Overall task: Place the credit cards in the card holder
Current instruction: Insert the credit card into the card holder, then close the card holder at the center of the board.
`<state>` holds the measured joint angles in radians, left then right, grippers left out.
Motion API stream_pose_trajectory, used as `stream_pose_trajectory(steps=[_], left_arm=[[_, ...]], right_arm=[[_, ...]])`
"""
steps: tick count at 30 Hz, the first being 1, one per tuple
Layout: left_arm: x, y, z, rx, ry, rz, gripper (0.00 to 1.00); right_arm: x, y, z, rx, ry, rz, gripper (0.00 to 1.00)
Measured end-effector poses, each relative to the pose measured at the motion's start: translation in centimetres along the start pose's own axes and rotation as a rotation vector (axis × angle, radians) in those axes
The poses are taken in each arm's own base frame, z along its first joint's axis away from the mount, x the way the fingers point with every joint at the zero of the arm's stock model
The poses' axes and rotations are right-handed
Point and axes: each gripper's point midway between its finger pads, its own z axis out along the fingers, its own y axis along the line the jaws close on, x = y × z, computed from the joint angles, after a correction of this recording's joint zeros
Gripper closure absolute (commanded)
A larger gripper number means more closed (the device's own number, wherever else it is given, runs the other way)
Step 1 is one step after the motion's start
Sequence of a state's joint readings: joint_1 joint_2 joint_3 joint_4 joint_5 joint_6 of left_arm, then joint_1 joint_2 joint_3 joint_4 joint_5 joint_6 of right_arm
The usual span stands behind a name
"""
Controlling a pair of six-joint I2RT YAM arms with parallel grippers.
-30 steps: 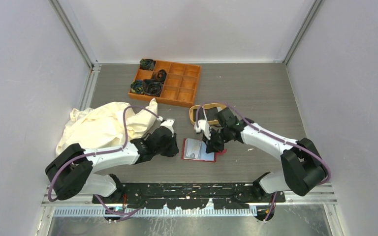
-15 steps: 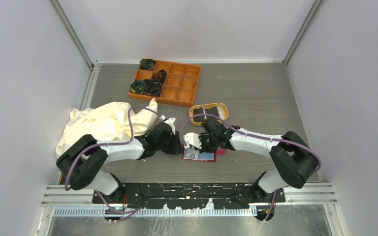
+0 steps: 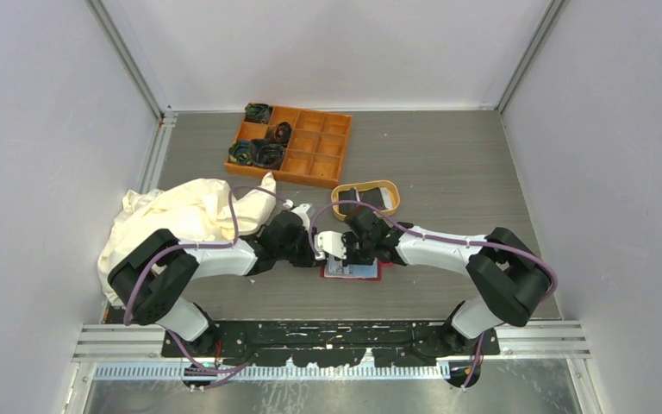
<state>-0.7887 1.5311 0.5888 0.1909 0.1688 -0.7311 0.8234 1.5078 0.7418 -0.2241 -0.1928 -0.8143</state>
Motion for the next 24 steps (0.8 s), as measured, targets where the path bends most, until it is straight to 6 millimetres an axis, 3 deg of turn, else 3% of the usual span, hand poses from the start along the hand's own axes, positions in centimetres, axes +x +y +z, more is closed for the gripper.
stream_pose_trajectory(steps=[4,11,16,20,24], left_arm=[[0.0,-0.2,0.2,0.011,0.000,-0.002,0.78],[-0.1,-0.2,0.2,0.011,-0.001,-0.015,0.76],[0.0,0.2,-0.8,-0.013,-0.017,-0.015,0.68],[-0.5,-0.2,-2.8,-0.001,-0.066,-0.001,0.48],[-0.9,-0.8,-4.0,0.040,-0.118,-0.006,0.33]], right_arm=[[-0.4,-0.8,0.0,0.040,-0.014,0.030,0.83],[-1.1,-1.3,-0.1,0.055,-0.044,0.061,0.81],[-0.3,-2.0,-2.1,0.031,-0.090,0.177,0.70],[-0.6,-2.8,-4.6,-0.008,-0.155,0.270,0.67],[-2.6,-2.1,-4.9,-0.125,-0.196,0.372,0.67]])
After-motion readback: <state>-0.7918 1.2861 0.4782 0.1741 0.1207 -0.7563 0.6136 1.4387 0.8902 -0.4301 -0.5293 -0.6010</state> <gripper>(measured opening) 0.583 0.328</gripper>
